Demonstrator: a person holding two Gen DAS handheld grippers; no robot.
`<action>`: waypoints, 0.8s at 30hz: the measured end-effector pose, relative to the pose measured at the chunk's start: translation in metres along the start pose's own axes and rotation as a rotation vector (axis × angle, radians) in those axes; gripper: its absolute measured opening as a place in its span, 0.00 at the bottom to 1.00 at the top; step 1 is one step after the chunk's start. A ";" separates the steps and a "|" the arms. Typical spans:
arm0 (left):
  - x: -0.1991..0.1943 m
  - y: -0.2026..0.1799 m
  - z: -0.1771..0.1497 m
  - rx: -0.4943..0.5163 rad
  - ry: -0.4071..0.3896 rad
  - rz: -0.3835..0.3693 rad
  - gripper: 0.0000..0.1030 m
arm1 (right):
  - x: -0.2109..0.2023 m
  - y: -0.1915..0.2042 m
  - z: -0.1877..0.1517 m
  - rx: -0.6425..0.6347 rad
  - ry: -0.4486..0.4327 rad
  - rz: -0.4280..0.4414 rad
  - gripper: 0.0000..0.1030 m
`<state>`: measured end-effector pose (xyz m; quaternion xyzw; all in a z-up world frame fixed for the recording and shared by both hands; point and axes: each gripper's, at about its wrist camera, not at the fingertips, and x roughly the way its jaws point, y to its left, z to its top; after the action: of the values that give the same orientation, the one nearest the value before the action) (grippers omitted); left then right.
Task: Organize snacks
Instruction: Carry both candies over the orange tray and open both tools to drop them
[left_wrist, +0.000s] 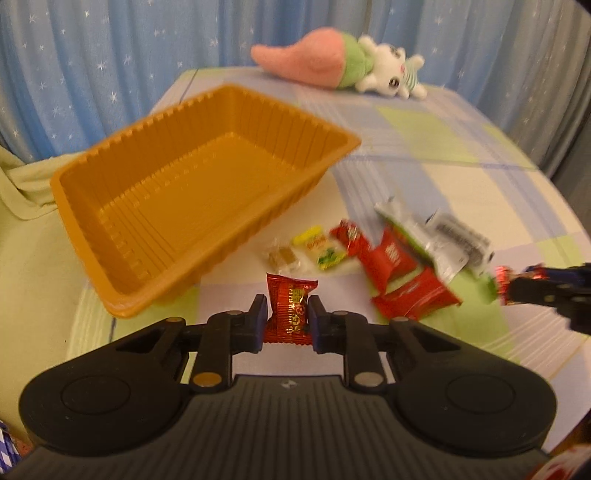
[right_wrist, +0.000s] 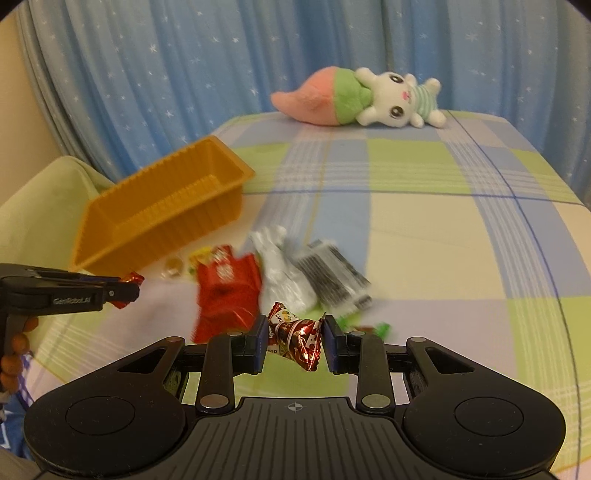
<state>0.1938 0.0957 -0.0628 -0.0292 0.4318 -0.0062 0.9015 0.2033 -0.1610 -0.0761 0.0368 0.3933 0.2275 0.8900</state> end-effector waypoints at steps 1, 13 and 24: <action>-0.006 0.002 0.003 -0.006 -0.012 -0.004 0.20 | 0.001 0.003 0.004 0.002 -0.004 0.012 0.30; -0.024 0.050 0.053 -0.079 -0.069 0.084 0.20 | 0.042 0.058 0.073 0.001 -0.056 0.193 0.30; 0.009 0.096 0.074 -0.116 -0.004 0.135 0.20 | 0.115 0.119 0.126 -0.040 -0.031 0.278 0.30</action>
<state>0.2560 0.1943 -0.0296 -0.0521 0.4306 0.0797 0.8975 0.3163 0.0100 -0.0388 0.0767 0.3658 0.3559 0.8565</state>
